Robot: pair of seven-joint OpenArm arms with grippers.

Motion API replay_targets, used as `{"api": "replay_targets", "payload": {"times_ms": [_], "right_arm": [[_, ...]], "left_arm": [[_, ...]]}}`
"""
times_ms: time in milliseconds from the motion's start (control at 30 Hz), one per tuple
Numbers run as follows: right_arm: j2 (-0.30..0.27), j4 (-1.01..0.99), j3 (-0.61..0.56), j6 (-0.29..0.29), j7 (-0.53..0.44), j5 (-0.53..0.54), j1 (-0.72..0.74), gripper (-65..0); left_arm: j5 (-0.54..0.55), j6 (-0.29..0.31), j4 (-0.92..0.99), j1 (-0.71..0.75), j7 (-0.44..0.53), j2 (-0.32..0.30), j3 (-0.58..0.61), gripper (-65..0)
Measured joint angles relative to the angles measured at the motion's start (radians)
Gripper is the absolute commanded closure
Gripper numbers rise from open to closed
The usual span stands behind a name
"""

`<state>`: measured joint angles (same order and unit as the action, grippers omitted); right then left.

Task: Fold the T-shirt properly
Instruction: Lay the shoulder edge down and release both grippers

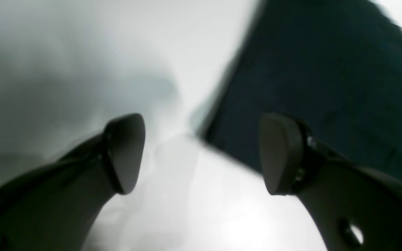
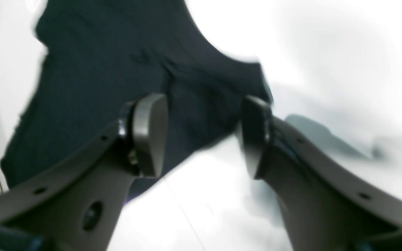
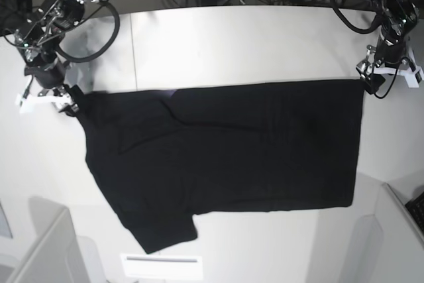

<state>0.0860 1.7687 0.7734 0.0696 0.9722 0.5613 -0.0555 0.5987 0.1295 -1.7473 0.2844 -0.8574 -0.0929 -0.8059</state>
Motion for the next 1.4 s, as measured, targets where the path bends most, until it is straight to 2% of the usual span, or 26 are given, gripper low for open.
{"api": "replay_targets", "payload": {"times_ms": [133,333,467,567,800,867,933,1000,1067,1167,1233,1333,1400], "right_arm": [[-0.002,-0.074,-0.001,-0.001,-0.039,0.011,-0.017,-35.3],[-0.006,-0.222,0.004,-0.002,-0.047,0.026,0.000,-35.0],[-0.012,-0.265,-0.003,0.002,-0.133,0.027,0.011,-35.0],[-0.014,-0.295,-0.004,0.006,-0.157,0.034,0.028,-35.0],[-0.060,-0.398,-0.007,0.019,-0.166,0.050,0.090,-34.8],[-0.072,-0.426,-0.007,0.021,-0.167,0.060,0.106,-34.7],[-0.072,-0.428,-0.008,0.021,-0.174,0.060,0.107,-34.4],[-0.072,-0.430,-0.008,0.023,-0.180,0.053,0.107,-28.7],[-0.073,-0.435,-0.007,0.024,-0.180,0.046,0.105,-19.4],[-0.072,-0.441,-0.007,0.024,-0.176,0.041,0.100,-5.6],[-0.072,-0.441,-0.007,0.024,-0.172,0.041,0.098,0.0],[-0.072,-0.441,0.000,0.024,-0.169,0.042,0.099,0.0],[-0.071,-0.440,0.002,0.024,-0.167,0.044,0.099,0.0]], "left_arm": [[0.011,0.143,0.068,-0.009,0.005,0.026,-0.016,-48.9],[0.011,0.145,0.189,-0.050,0.027,0.017,-0.020,-48.9],[0.020,0.156,0.249,-0.093,0.049,0.014,-0.020,-48.9],[0.028,0.159,0.290,-0.130,0.058,0.007,-0.017,-48.9],[0.028,0.159,0.313,-0.171,0.060,0.010,-0.016,-47.7],[0.027,0.159,0.317,-0.173,0.060,0.010,-0.015,-40.8],[0.019,0.156,0.318,-0.172,0.051,0.010,-0.015,-29.1],[0.017,0.156,0.322,-0.172,0.035,0.010,-0.015,-14.0],[0.015,0.155,0.323,-0.167,0.027,0.010,-0.015,0.0],[0.013,0.155,0.324,-0.168,0.027,0.012,-0.015,0.0],[0.013,0.155,0.324,-0.167,0.026,0.012,-0.015,0.0],[0.016,0.155,0.323,-0.161,0.027,0.006,-0.010,0.0],[0.016,0.155,0.321,-0.147,0.025,-0.022,0.033,0.0]]}}
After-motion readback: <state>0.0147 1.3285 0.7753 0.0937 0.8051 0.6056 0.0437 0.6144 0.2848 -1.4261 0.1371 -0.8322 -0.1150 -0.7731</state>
